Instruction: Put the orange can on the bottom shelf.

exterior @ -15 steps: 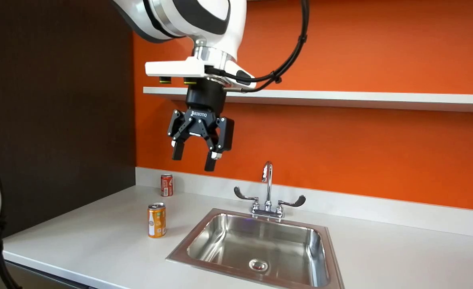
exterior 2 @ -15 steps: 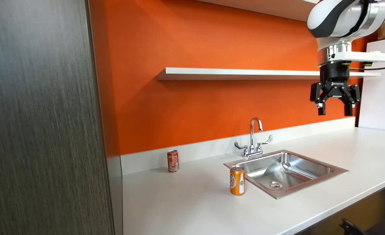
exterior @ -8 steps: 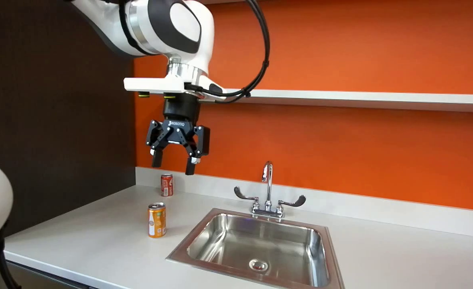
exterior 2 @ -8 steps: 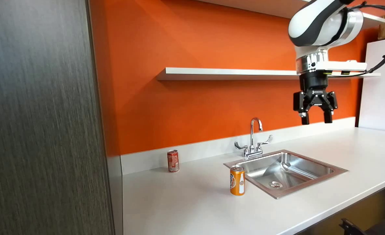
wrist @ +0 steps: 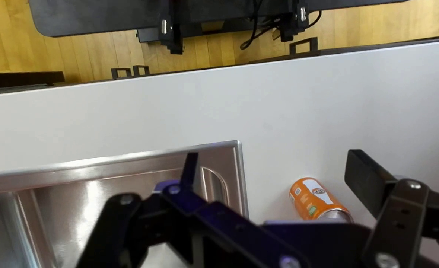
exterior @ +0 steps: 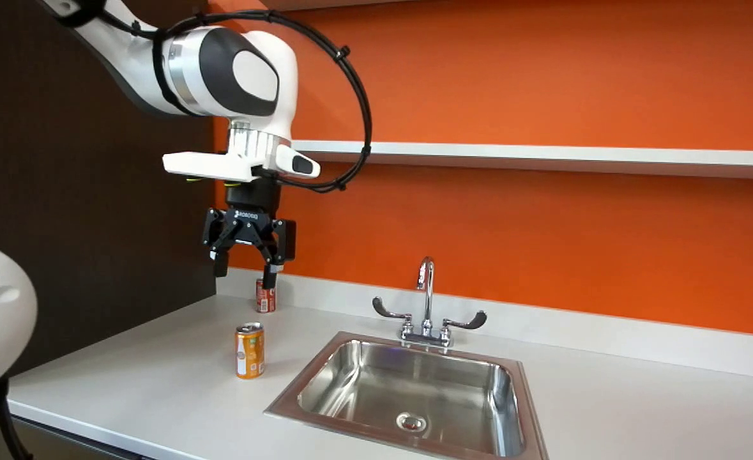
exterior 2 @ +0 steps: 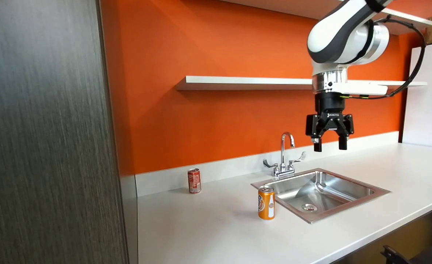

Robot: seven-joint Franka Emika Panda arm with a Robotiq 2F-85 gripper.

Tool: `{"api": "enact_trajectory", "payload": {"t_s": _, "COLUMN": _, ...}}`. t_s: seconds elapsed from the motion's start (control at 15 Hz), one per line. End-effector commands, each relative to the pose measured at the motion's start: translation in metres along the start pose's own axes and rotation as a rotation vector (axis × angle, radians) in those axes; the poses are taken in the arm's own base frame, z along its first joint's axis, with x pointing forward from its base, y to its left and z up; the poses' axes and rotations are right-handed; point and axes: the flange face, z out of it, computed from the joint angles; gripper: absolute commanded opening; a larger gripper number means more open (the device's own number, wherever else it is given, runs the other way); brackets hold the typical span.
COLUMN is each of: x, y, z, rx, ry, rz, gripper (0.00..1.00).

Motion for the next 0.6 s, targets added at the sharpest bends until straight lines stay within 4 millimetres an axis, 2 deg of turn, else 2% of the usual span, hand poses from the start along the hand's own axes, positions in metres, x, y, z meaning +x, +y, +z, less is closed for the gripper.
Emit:
{"api": "enact_trajectory", "payload": {"t_s": 0.0, "x": 0.010, "y": -0.028, "z": 0.018, "rx": -0.020, "ry": 0.029, "rz": 0.010, "gripper": 1.00}}
{"api": "enact_trajectory", "payload": {"t_s": 0.27, "x": 0.020, "y": -0.054, "z": 0.047, "rx": -0.050, "ry": 0.032, "rz": -0.010, "gripper": 1.00}}
{"api": "enact_trajectory", "payload": {"t_s": 0.53, "x": 0.027, "y": -0.073, "z": 0.081, "rx": -0.071, "ry": 0.017, "rz": -0.035, "gripper": 1.00}}
